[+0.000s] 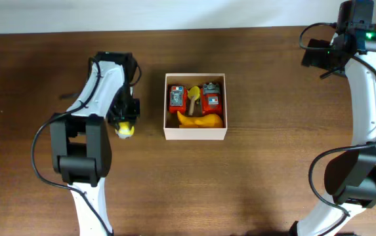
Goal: Pack container
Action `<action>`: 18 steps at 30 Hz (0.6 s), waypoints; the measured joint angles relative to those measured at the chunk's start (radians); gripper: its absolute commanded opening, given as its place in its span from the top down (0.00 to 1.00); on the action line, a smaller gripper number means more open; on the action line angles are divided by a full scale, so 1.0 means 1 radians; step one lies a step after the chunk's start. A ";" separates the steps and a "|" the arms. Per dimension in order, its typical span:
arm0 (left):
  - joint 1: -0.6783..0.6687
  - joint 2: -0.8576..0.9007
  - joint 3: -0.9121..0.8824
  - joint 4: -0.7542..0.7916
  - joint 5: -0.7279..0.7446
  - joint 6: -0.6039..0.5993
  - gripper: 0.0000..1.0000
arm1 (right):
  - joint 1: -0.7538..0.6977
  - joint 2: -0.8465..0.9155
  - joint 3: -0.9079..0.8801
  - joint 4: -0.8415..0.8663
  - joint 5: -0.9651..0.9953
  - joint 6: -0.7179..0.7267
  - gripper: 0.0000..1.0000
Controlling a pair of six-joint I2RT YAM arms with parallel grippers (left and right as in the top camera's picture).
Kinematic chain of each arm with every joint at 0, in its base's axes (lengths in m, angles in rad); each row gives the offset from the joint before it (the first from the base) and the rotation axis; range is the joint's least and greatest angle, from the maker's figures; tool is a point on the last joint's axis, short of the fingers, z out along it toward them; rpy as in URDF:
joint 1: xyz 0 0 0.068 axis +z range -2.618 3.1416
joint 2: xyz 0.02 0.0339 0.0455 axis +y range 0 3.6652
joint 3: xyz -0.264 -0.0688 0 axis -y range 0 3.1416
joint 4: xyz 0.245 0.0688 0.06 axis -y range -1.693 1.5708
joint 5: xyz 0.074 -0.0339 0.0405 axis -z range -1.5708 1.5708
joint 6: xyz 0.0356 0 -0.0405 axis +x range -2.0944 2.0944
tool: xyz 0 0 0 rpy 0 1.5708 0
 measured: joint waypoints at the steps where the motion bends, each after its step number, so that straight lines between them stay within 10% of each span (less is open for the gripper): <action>1: 0.000 0.000 0.021 -0.009 0.000 0.000 0.69 | 0.000 0.000 0.000 0.000 0.000 0.000 0.01; 18: -0.007 0.000 0.164 -0.029 -0.036 0.002 0.55 | 0.000 0.000 0.000 0.000 0.000 0.001 0.01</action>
